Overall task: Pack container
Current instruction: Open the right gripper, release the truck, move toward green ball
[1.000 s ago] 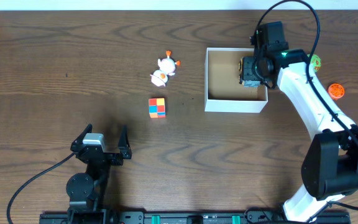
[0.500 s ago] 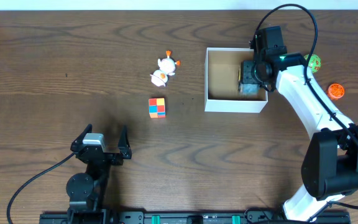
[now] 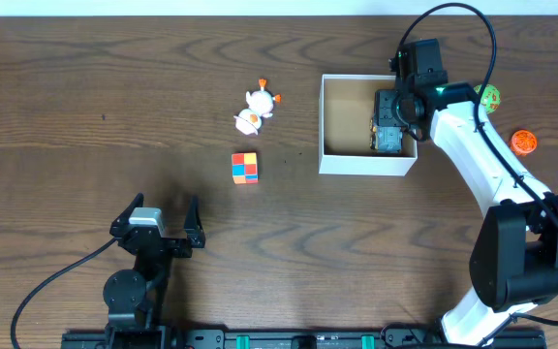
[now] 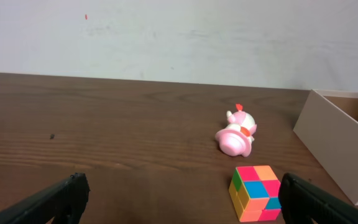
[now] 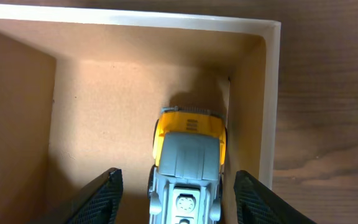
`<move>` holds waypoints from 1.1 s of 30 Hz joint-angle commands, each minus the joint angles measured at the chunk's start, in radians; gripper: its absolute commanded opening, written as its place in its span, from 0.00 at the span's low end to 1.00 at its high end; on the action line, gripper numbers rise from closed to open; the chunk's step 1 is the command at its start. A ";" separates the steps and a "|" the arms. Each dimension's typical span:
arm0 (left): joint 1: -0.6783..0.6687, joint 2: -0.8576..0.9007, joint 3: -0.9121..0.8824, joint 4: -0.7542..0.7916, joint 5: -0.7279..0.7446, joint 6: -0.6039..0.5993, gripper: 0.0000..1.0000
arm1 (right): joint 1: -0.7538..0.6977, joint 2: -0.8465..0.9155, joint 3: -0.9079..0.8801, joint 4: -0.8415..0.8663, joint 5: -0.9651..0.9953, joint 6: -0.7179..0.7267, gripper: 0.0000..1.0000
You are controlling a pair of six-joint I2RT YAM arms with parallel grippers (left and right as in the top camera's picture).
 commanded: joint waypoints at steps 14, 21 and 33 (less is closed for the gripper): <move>-0.003 -0.006 -0.016 -0.036 0.011 0.013 0.98 | -0.197 -0.086 0.319 -0.255 0.136 -0.171 0.99; -0.003 -0.006 -0.016 -0.036 0.011 0.013 0.98 | -0.296 -0.086 0.290 -0.337 0.003 -0.171 0.99; -0.003 -0.006 -0.016 -0.036 0.011 0.013 0.98 | -0.351 -0.085 0.261 -0.267 0.099 -0.056 0.99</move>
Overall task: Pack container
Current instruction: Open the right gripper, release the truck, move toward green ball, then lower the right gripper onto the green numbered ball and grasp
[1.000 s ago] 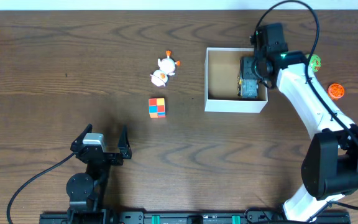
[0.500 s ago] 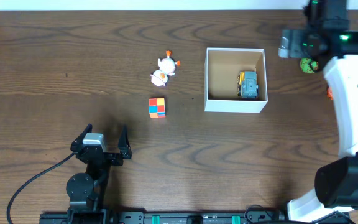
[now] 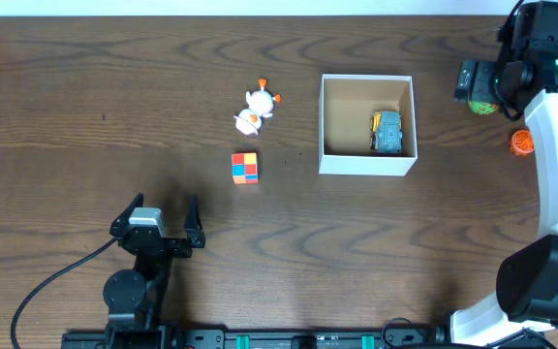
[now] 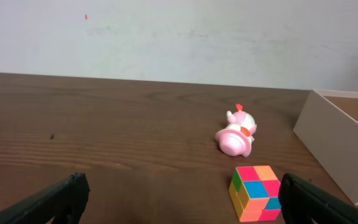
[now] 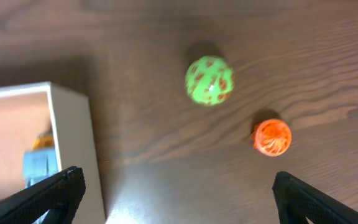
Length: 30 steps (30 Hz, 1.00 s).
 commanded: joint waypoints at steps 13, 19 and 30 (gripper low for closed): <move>-0.003 -0.006 -0.016 -0.036 0.011 0.013 0.98 | -0.146 0.288 0.421 -0.280 -0.133 0.053 0.99; -0.003 -0.006 -0.016 -0.036 0.011 0.013 0.98 | -0.144 0.516 0.687 -0.423 -0.135 0.043 0.99; -0.003 -0.006 -0.016 -0.036 0.011 0.013 0.98 | -0.139 0.681 0.713 -0.332 -0.166 -0.023 0.99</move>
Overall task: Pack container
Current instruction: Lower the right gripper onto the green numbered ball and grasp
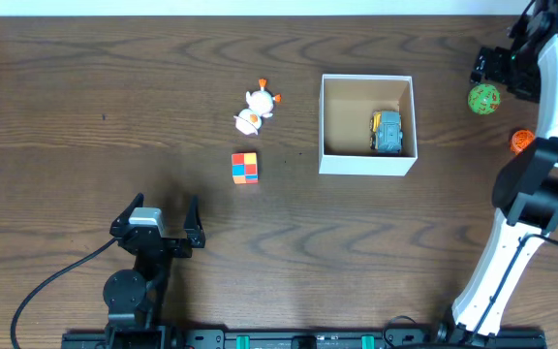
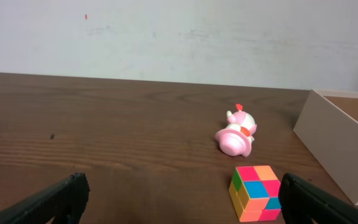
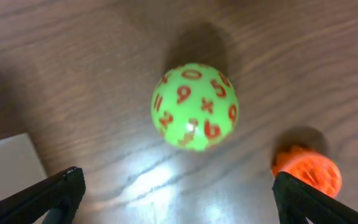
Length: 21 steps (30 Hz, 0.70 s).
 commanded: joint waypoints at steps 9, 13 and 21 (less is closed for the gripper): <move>-0.003 -0.006 -0.016 -0.036 0.011 0.013 0.98 | 0.007 0.058 0.030 0.075 0.038 -0.023 0.99; -0.003 -0.006 -0.016 -0.036 0.011 0.013 0.98 | 0.007 0.068 0.027 0.086 0.060 -0.023 0.99; -0.003 -0.006 -0.016 -0.036 0.011 0.013 0.98 | 0.005 0.097 0.023 0.107 0.062 -0.050 0.99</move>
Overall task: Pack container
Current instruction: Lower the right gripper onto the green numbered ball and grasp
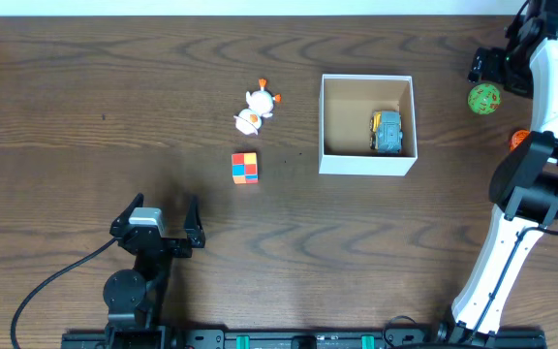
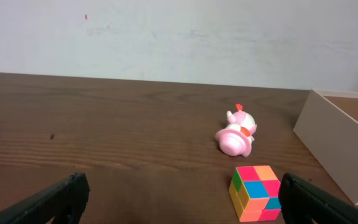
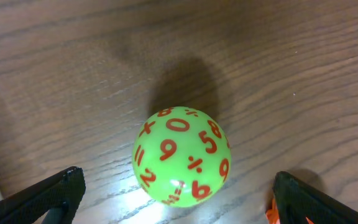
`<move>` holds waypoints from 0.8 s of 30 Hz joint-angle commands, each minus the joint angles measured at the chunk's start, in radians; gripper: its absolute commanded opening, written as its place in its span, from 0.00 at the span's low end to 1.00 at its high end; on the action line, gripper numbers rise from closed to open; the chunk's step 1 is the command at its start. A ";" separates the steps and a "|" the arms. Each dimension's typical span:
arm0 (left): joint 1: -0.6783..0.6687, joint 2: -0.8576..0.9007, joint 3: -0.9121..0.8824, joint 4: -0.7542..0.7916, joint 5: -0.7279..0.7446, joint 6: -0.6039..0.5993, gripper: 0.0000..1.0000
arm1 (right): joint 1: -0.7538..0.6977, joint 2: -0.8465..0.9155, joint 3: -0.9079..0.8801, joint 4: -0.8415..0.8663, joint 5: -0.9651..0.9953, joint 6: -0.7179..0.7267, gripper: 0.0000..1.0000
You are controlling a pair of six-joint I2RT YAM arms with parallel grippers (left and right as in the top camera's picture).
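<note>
The white open box (image 1: 368, 165) stands right of centre with a yellow and blue toy truck (image 1: 387, 131) inside. At the far right a green ball with red numbers (image 3: 181, 155) (image 1: 484, 98) rests on the table, between the wide-apart fingers of my right gripper (image 3: 178, 196), which is open and touches nothing. An orange ball (image 1: 518, 140) lies just beyond it, partly behind my arm. My left gripper (image 2: 179, 199) is open low over the table, a colourful cube (image 2: 256, 191) near its right finger. A pink and white duck toy (image 2: 236, 132) lies farther off.
The duck (image 1: 257, 107) and cube (image 1: 245, 167) sit left of the box on the dark wooden table (image 1: 85, 116). My right arm (image 1: 541, 116) runs along the table's right edge. The box wall (image 2: 337, 146) shows at the right of the left wrist view.
My right gripper has shifted slightly over the green ball, which now sits lower and more centred in its view. The left arm, duck, cube and box have not moved.
My right gripper was open inside the box over the toy truck. Then it was outside the box at the right, the truck left inside, with both balls below it. Then it stood close above the green ball, and now is centred on it.
</note>
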 commanded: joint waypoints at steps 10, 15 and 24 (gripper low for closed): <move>-0.003 -0.006 -0.016 -0.036 0.011 0.013 0.98 | 0.007 0.040 0.009 0.012 0.017 -0.026 0.99; -0.003 -0.006 -0.016 -0.036 0.011 0.013 0.98 | 0.006 0.052 -0.008 0.017 0.017 -0.026 0.99; -0.003 -0.006 -0.016 -0.036 0.011 0.013 0.98 | 0.006 0.084 -0.011 0.013 0.016 -0.026 0.99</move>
